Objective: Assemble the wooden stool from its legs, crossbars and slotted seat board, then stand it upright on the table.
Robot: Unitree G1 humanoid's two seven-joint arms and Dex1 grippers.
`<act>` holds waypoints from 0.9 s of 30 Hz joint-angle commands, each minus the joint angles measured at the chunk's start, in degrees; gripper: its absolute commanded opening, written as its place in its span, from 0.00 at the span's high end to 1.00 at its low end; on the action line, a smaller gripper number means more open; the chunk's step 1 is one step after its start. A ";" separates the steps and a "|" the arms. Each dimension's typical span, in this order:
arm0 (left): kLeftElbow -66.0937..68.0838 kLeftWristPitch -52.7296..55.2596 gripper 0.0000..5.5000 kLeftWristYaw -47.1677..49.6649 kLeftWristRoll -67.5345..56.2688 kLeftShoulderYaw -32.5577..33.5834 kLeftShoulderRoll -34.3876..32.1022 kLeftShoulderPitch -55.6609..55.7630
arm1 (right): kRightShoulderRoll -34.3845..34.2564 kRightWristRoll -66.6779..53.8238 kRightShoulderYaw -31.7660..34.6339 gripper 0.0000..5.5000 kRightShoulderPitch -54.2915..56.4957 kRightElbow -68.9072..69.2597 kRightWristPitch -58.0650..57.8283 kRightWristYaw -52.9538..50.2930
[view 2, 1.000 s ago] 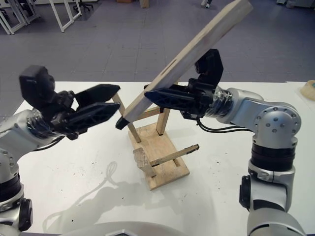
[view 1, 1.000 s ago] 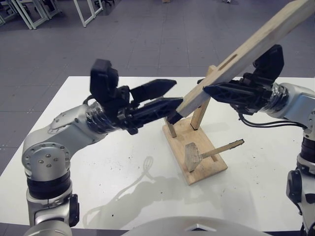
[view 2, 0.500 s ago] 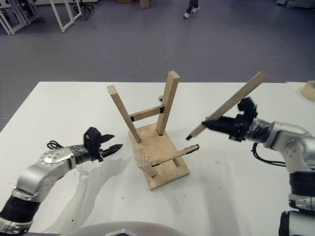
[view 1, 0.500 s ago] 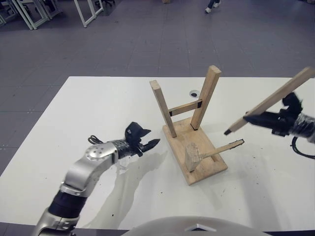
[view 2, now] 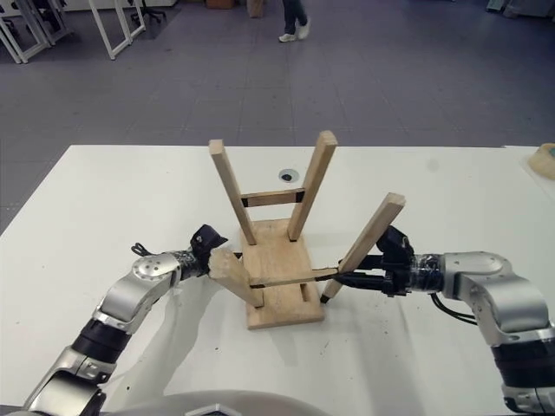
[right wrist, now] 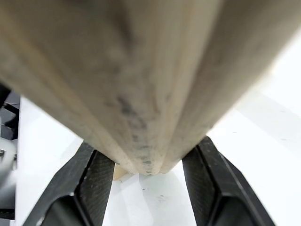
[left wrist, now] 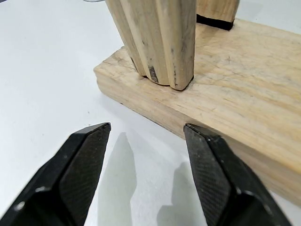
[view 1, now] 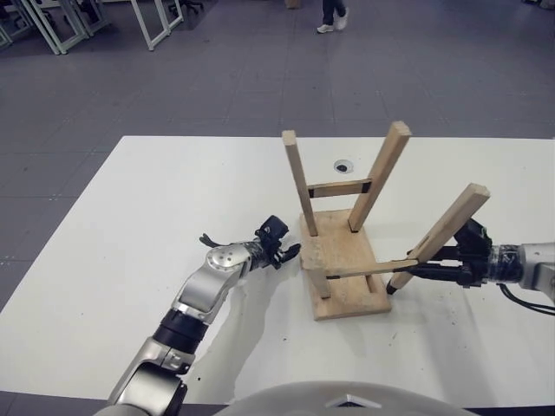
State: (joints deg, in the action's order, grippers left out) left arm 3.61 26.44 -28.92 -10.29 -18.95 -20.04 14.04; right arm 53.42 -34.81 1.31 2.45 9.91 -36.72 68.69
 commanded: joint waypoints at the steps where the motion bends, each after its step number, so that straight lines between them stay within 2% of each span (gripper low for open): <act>1: 4.20 -2.55 0.47 -0.96 1.52 0.22 2.60 2.82 | -2.85 -3.81 -0.26 0.63 -2.60 6.84 -4.41 -2.90; 7: 5.31 -3.11 0.47 -0.77 3.30 2.75 1.95 2.28 | -3.18 -8.15 2.21 0.63 -4.78 14.38 -8.52 -5.43; 12: 3.06 -1.30 0.47 -0.01 3.46 5.93 0.48 0.37 | -6.93 -21.67 8.54 0.63 -2.37 20.38 -15.59 -12.39; 18: 0.22 0.41 0.47 -0.44 3.48 6.68 0.26 -1.40 | -10.47 -17.91 3.91 0.63 -5.19 21.32 -14.51 -19.93; 23: -0.94 1.37 0.47 -0.23 3.42 7.08 0.57 -1.77 | -14.99 -10.48 -1.10 0.63 -5.75 15.90 -10.28 -23.86; 27: -1.04 1.66 0.47 -0.23 3.52 7.35 0.46 -1.66 | -13.24 -3.01 -4.49 0.63 -6.79 15.39 -6.69 -25.12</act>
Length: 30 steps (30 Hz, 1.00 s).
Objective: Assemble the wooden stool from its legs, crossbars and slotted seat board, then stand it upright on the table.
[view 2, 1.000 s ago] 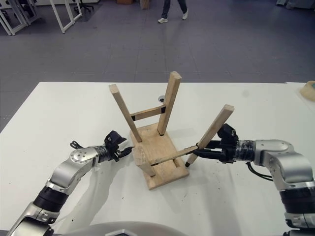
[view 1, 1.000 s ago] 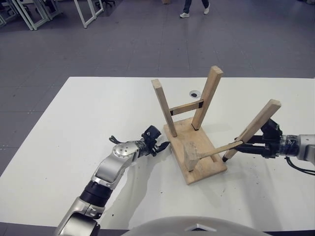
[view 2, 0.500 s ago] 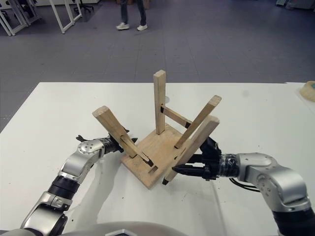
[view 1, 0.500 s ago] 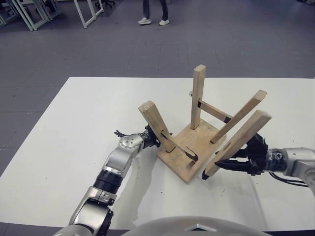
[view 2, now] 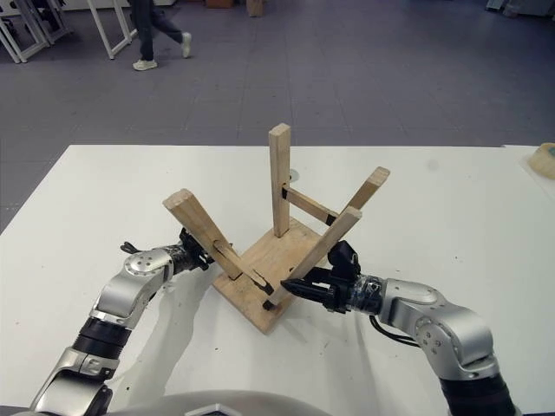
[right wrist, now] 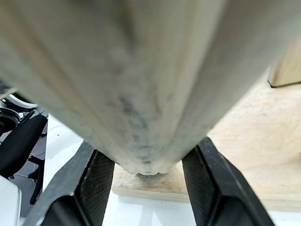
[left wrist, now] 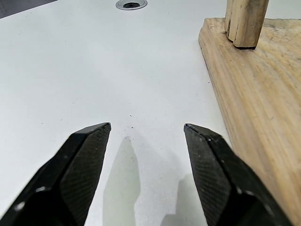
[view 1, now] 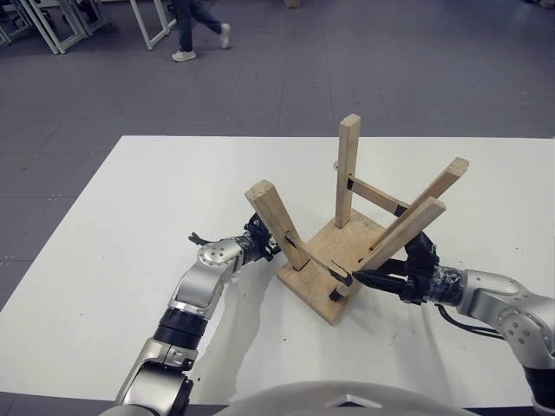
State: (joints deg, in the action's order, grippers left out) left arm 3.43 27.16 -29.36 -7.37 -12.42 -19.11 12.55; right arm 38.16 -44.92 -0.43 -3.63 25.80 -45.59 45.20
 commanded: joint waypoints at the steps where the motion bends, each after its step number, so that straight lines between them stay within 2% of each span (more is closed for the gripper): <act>1: -0.91 1.01 0.47 0.36 0.62 0.96 -0.43 -0.15 | 2.55 9.13 -3.43 0.63 -0.54 -0.46 3.44 -2.17; 6: -1.02 0.73 0.47 1.18 0.60 1.92 0.14 -0.22 | 0.30 16.50 -4.17 0.63 -0.06 -1.73 12.69 -5.19; 12: -2.73 -0.08 0.47 2.66 -0.12 4.53 0.18 -2.05 | -2.19 24.74 -5.79 0.63 -2.84 -8.23 28.51 -3.73; 15: -8.91 -0.90 0.47 4.79 -0.95 8.51 0.09 -3.37 | -3.19 29.25 -6.87 0.63 -2.15 -11.05 33.79 -5.23; 19: -20.01 -3.73 0.47 8.00 -2.92 16.85 -0.73 -2.62 | -5.34 30.06 -6.94 0.63 -2.09 -11.34 34.59 -6.92; 21: -24.63 -5.41 0.47 7.86 -3.36 18.87 -1.95 -0.06 | -5.68 29.29 -6.71 0.63 -1.84 -11.12 33.73 -7.09; 25: -31.70 -4.79 0.47 7.00 -4.08 16.09 -2.47 9.35 | -5.45 30.89 -7.56 0.63 0.25 -11.14 31.17 -8.30; 30: -32.23 -3.41 0.47 2.05 -0.40 3.90 -3.42 17.78 | -5.37 34.50 -8.91 0.63 1.97 -11.69 27.77 -10.97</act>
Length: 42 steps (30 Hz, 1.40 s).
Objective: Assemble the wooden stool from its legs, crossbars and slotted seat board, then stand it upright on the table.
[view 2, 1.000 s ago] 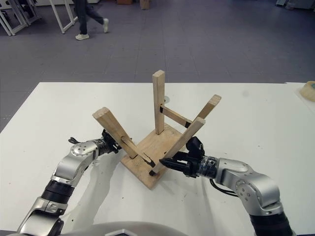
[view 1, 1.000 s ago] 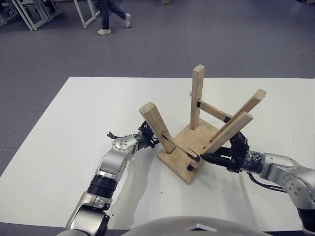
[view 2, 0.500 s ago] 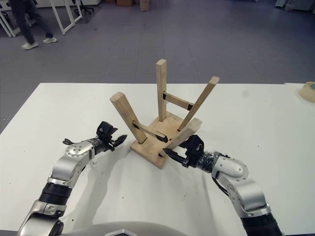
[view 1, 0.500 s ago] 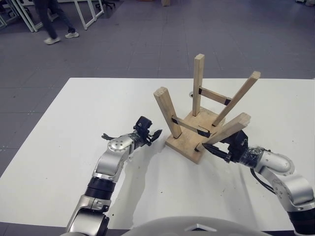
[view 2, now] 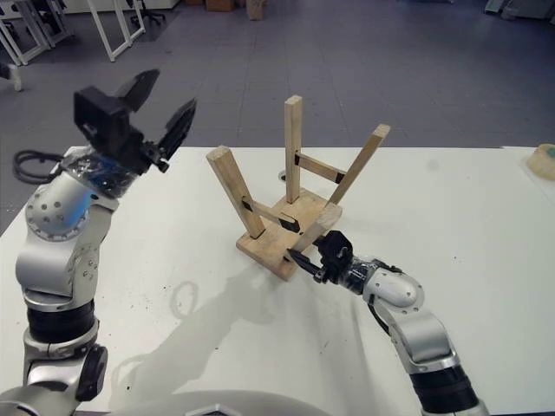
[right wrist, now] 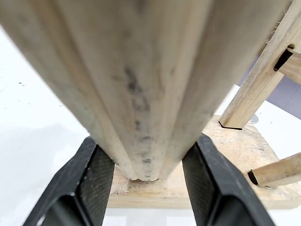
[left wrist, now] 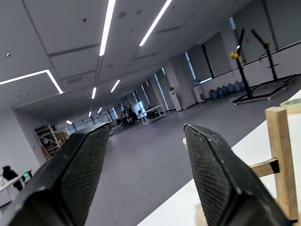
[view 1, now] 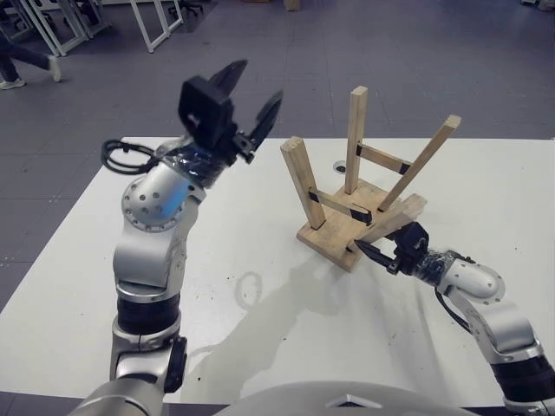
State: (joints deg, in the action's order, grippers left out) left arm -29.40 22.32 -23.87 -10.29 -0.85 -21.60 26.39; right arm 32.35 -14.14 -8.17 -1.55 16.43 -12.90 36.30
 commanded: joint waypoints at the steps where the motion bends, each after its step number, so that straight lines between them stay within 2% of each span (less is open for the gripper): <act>1: 1.72 1.16 0.47 -4.85 3.46 -10.58 -1.08 4.18 | 0.21 3.81 -1.34 0.63 0.53 -2.35 -5.61 -2.30; 6: 9.42 -3.49 0.47 -9.16 9.20 -18.78 -2.32 3.59 | -0.56 2.10 -1.35 0.63 2.62 -1.51 -9.34 -2.37; 16: 26.29 -10.92 0.47 -8.22 15.72 -23.99 5.94 6.83 | -0.18 1.40 -0.87 0.63 3.36 -2.44 -10.93 -0.91; 20: 27.64 -10.32 0.47 -12.23 22.05 -29.41 2.52 6.06 | -0.33 1.58 -0.72 0.63 3.30 -2.72 -10.65 -0.57; 25: 27.31 -6.29 0.47 -14.44 27.77 -32.79 0.21 4.25 | -0.33 1.31 -1.75 0.63 4.20 -1.51 -13.13 -0.20; 30: 26.40 -4.70 0.47 -14.96 28.91 -33.18 0.42 3.01 | 4.72 6.22 -9.92 0.63 9.50 -2.66 -19.75 4.56; 33: 25.46 -3.68 0.47 -15.80 28.79 -32.94 -0.42 2.36 | 5.23 9.25 -14.38 0.63 13.43 -10.14 -22.70 5.52; 37: 25.64 -0.59 0.47 -16.87 28.07 -33.13 -0.42 0.77 | 3.61 10.28 -15.31 0.63 14.71 -20.00 -22.88 3.52; 40: 27.65 -0.67 0.47 -15.70 27.99 -33.26 -0.08 -0.92 | 2.59 10.34 -14.96 0.63 11.92 -22.18 -22.61 1.12; 42: 27.26 -1.96 0.47 -12.66 28.05 -30.98 0.65 -0.93 | 2.54 10.44 -15.38 0.63 11.11 -21.93 -22.34 0.80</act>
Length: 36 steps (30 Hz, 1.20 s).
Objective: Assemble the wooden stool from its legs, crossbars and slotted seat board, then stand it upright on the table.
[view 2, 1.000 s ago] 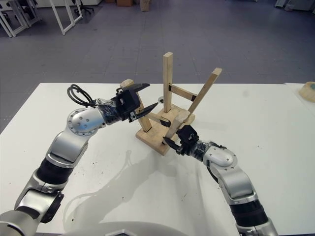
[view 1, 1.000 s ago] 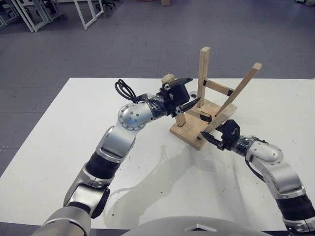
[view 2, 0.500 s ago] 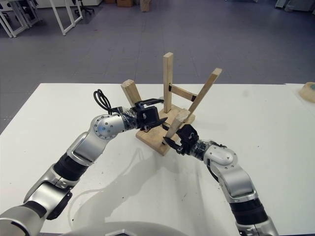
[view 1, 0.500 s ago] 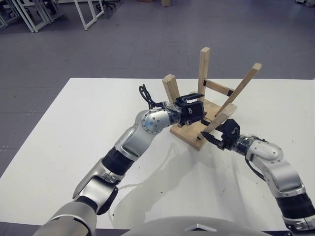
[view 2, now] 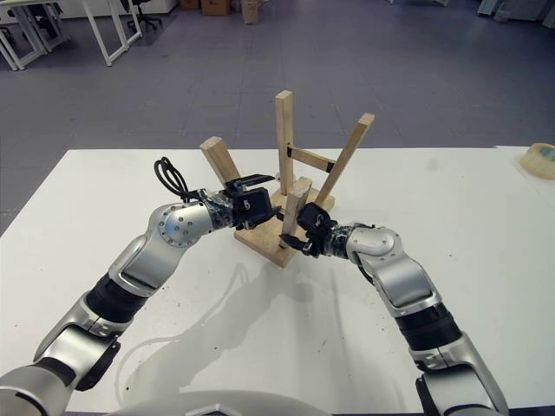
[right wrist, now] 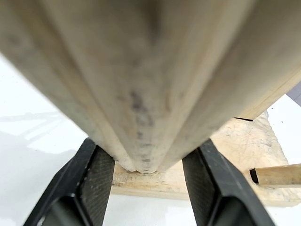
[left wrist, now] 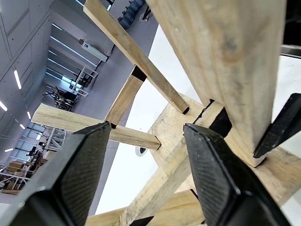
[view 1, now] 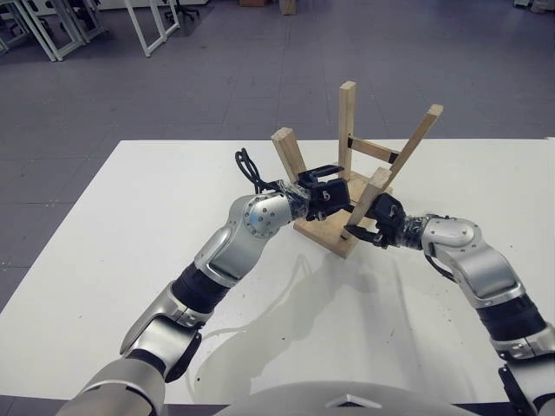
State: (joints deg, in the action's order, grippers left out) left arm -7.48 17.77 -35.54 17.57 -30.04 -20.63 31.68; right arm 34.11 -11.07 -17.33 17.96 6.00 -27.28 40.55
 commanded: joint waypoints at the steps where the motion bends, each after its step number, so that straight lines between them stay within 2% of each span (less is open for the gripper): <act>1: 5.04 0.78 0.47 1.04 0.05 -0.28 0.29 -5.91 | 0.72 7.25 -5.97 0.63 -8.44 -11.21 -7.89 -3.70; 4: 3.16 -5.22 0.47 7.19 -0.48 4.17 2.28 -4.98 | 0.44 6.62 -4.31 0.63 -7.72 -9.86 -7.93 -4.71; 8: -4.50 -14.63 0.47 18.76 -2.89 14.27 6.53 -3.07 | -1.30 5.04 0.56 0.63 -7.32 -4.33 -6.32 -9.77; 11: -8.32 -15.95 0.47 21.54 -2.95 18.09 6.91 -2.70 | -2.98 3.38 2.58 0.63 -7.46 0.55 -7.93 -12.81; 13: -8.91 -15.12 0.47 20.98 -3.19 18.79 6.44 -3.53 | -4.40 1.72 3.25 0.63 -7.25 3.65 -9.78 -13.53; 20: -9.20 -13.91 0.47 20.14 -3.25 19.64 5.77 -7.48 | -4.24 -0.71 5.48 0.39 -5.96 11.40 -16.15 -12.27; 26: -10.12 -14.45 0.47 22.05 -2.88 24.20 3.92 -9.09 | 0.77 2.25 5.43 0.39 -4.78 12.18 -17.76 -10.17; 29: -10.28 -14.26 0.47 22.23 -3.42 26.46 3.13 -8.95 | 2.91 4.05 7.87 0.39 -3.10 10.70 -18.44 -11.26; 32: -9.94 -14.23 0.47 22.07 -3.48 26.54 3.12 -9.17 | -0.92 3.55 11.28 0.39 -0.02 7.48 -16.97 -14.19; 36: -9.98 -13.83 0.47 22.01 -3.70 25.96 3.65 -8.62 | -5.25 3.77 10.00 0.39 2.39 5.29 -14.74 -14.75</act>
State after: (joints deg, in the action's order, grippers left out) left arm -17.21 3.45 -13.27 14.11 -3.90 -17.05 22.87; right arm 30.67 -6.98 -6.22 18.74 11.74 -42.69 25.46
